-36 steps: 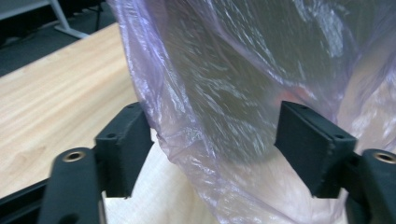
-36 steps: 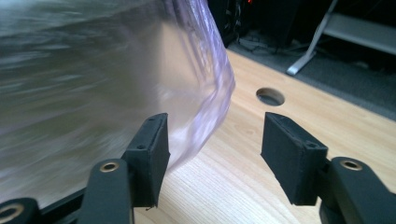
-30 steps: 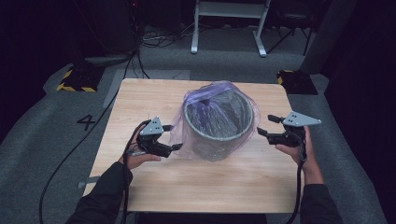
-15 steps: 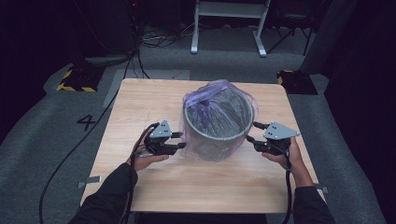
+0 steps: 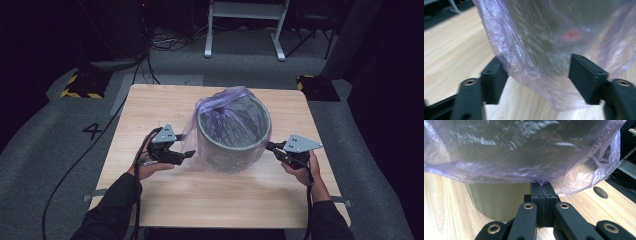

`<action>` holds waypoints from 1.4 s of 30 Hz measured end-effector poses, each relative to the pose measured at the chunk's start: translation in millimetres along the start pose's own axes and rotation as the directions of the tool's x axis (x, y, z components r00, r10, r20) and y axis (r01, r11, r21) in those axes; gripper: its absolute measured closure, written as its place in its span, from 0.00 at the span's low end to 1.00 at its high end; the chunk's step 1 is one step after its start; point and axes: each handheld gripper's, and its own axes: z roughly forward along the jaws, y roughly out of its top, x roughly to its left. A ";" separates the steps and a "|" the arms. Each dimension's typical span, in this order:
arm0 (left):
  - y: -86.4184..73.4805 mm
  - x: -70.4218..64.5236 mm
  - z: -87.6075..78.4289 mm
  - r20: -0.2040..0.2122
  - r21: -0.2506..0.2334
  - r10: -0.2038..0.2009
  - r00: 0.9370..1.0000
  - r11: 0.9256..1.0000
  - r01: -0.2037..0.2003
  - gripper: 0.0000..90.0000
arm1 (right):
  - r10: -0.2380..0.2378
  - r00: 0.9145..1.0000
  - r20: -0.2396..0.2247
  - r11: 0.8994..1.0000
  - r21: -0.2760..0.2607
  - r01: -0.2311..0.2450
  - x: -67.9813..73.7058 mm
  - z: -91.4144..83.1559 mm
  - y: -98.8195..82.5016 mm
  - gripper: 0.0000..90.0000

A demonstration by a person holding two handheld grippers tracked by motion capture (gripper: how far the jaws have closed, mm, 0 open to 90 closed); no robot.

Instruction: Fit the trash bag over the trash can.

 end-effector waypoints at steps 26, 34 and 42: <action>5.8 28.3 9.5 0.003 -0.028 -0.138 0.990 0.990 0.138 0.19 | -0.016 0.991 0.136 0.998 0.060 0.008 8.7 0.6 -13.2 0.45; 7.9 36.4 22.5 -0.039 -0.010 -0.125 0.991 0.992 0.124 0.58 | -0.057 0.964 0.259 0.998 0.036 0.049 7.0 7.6 -11.4 0.80; -1.9 37.8 36.0 -0.046 0.051 -0.094 0.994 0.994 0.096 1.00 | -0.008 0.983 0.186 0.998 0.065 -0.004 1.4 8.4 -22.5 1.00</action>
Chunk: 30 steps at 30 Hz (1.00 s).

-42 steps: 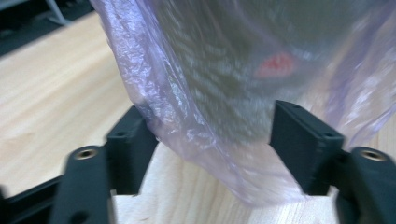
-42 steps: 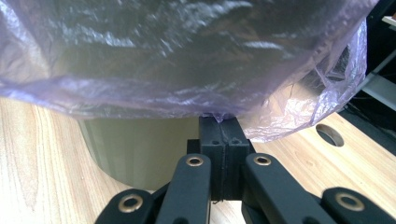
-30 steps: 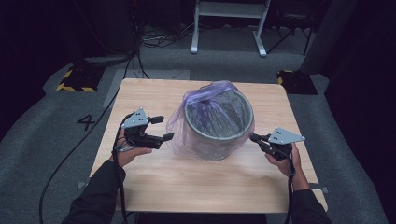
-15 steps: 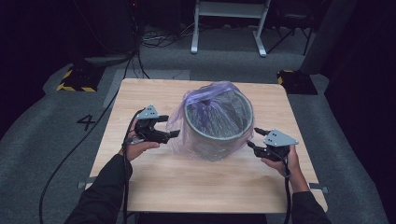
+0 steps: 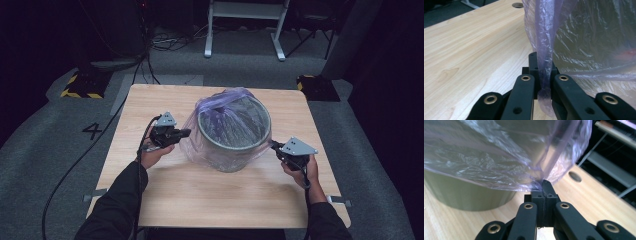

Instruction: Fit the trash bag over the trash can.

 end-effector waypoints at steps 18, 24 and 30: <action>25.0 -8.3 -45.2 -0.035 -0.090 0.063 0.997 0.994 -0.066 0.26 | 0.084 0.996 -0.011 0.995 0.049 -0.084 -9.5 9.0 -15.6 1.00; 54.9 -2.8 -60.9 -0.043 -0.179 0.057 0.997 0.982 -0.064 0.29 | 0.089 0.996 0.019 0.996 0.021 -0.089 -11.6 7.1 -10.6 1.00; 89.4 -7.8 -39.6 0.001 -0.185 0.091 0.996 0.979 -0.089 0.39 | 0.087 0.996 0.024 0.996 0.004 -0.087 -12.8 7.9 -4.9 0.98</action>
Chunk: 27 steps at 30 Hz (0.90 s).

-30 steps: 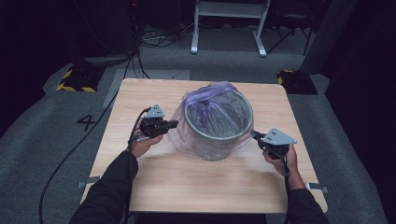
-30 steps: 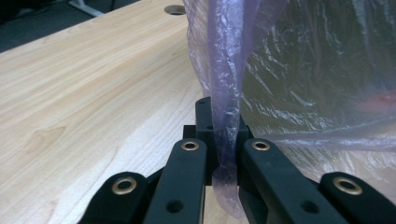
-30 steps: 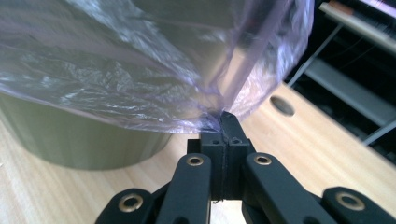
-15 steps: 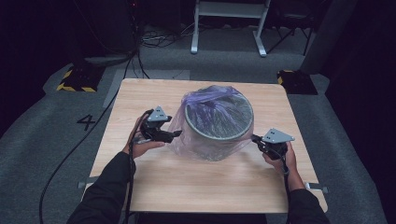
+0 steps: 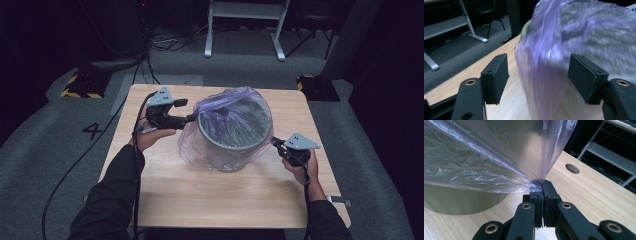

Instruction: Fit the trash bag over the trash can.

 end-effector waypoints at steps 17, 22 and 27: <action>18.9 22.2 39.8 0.010 -0.001 -0.027 1.000 1.000 0.027 0.81 | -0.007 1.000 -0.011 1.000 0.006 0.007 -1.4 1.7 4.5 0.99; 24.4 31.3 46.8 -0.032 -0.006 -0.050 0.998 0.999 0.050 0.97 | -0.035 0.999 -0.024 0.999 0.031 0.036 0.4 3.2 4.7 1.00; 25.4 34.6 59.5 -0.044 0.030 -0.047 0.998 0.998 0.048 1.00 | -0.033 0.999 -0.044 0.999 0.042 0.035 0.1 4.2 1.3 1.00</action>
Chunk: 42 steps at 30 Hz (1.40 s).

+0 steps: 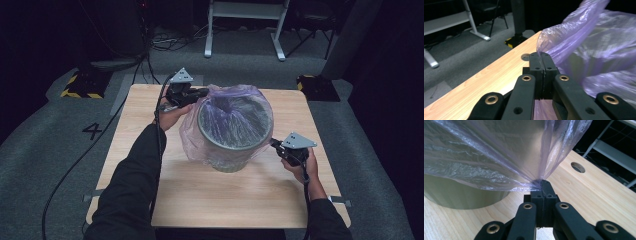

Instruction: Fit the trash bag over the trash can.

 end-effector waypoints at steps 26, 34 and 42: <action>-54.0 28.1 65.2 -0.007 0.186 -0.236 0.972 0.954 0.233 0.98 | -0.007 0.998 -0.070 0.990 0.139 0.017 3.7 21.8 -15.7 1.00; -81.0 24.3 50.2 -0.025 0.236 -0.193 0.981 0.952 0.194 0.90 | 0.024 0.994 -0.108 0.981 0.196 -0.003 0.9 23.7 -22.5 1.00; -99.3 17.4 20.2 -0.063 0.205 -0.128 0.990 0.969 0.139 0.57 | 0.067 0.991 -0.118 0.978 0.203 -0.042 -6.0 18.8 -30.6 0.86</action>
